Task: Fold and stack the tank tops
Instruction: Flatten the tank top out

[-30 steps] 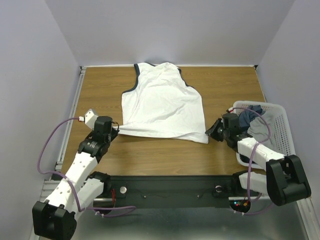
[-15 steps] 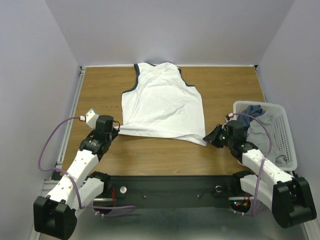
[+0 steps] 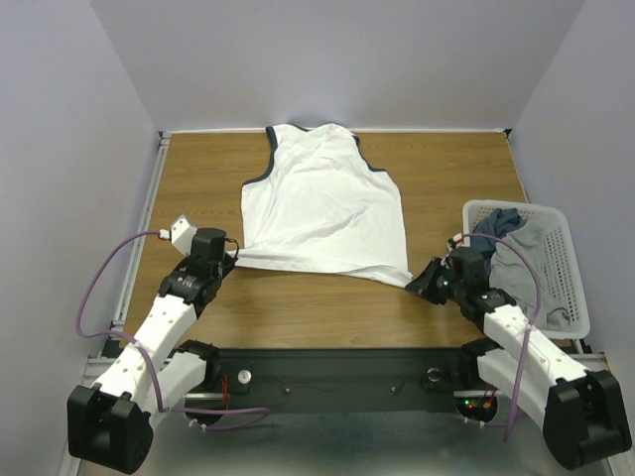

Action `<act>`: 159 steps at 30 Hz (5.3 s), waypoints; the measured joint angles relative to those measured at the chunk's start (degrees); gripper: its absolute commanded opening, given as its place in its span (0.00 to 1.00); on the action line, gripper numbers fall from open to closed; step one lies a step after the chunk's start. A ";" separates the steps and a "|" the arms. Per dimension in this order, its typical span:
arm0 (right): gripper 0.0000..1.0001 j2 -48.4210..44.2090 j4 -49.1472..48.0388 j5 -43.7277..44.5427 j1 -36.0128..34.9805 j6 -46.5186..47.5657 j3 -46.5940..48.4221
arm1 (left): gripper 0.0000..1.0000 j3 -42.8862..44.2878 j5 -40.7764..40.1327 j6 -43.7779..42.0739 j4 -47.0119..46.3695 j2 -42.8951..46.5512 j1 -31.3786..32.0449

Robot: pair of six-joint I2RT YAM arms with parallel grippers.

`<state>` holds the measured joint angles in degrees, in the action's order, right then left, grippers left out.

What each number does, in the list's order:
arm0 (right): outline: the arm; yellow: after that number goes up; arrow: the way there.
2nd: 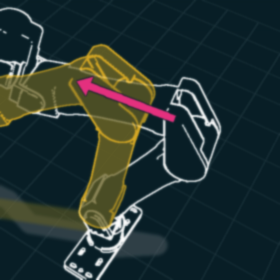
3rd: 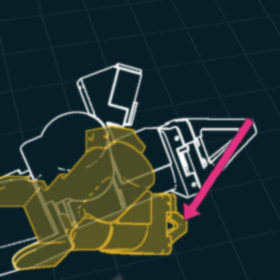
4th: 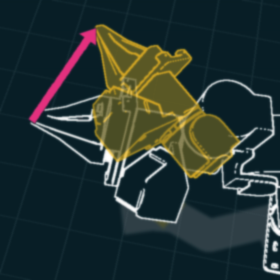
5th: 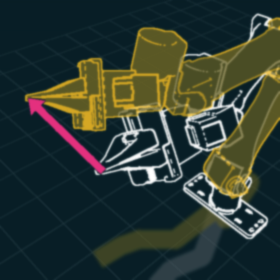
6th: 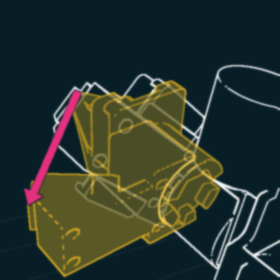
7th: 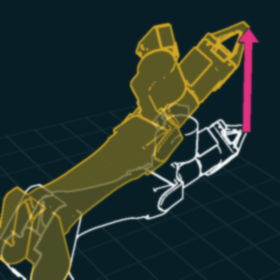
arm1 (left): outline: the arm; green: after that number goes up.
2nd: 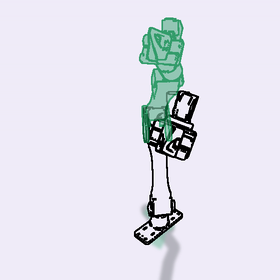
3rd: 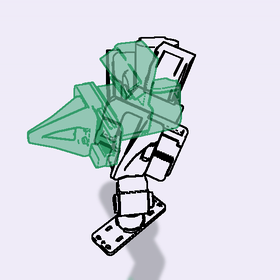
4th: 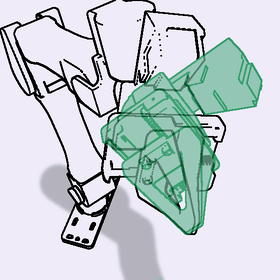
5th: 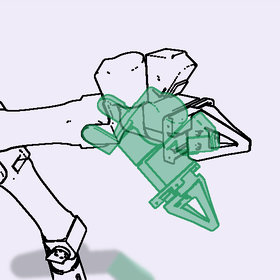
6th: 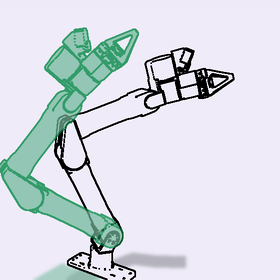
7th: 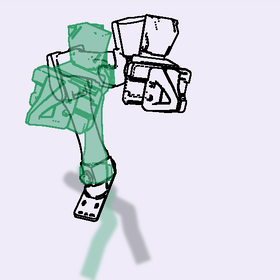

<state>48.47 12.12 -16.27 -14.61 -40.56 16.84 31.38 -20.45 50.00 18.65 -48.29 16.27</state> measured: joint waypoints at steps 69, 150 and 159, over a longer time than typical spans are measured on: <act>0.44 9.79 14.32 25.00 -23.74 -9.46 10.47 | 0.00 -0.92 -3.50 -9.01 -7.72 3.10 -0.24; 0.00 62.29 22.43 26.60 0.17 18.62 128.93 | 0.00 74.58 30.60 -4.31 -24.87 -38.97 -7.58; 0.00 78.40 6.56 8.24 13.90 4.81 131.51 | 0.00 116.69 42.95 5.90 -31.67 -78.18 -12.81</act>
<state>126.87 18.68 -8.03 -0.71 -35.75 148.35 148.07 22.50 55.90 -13.02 -126.48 3.46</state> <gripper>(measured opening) 0.023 0.037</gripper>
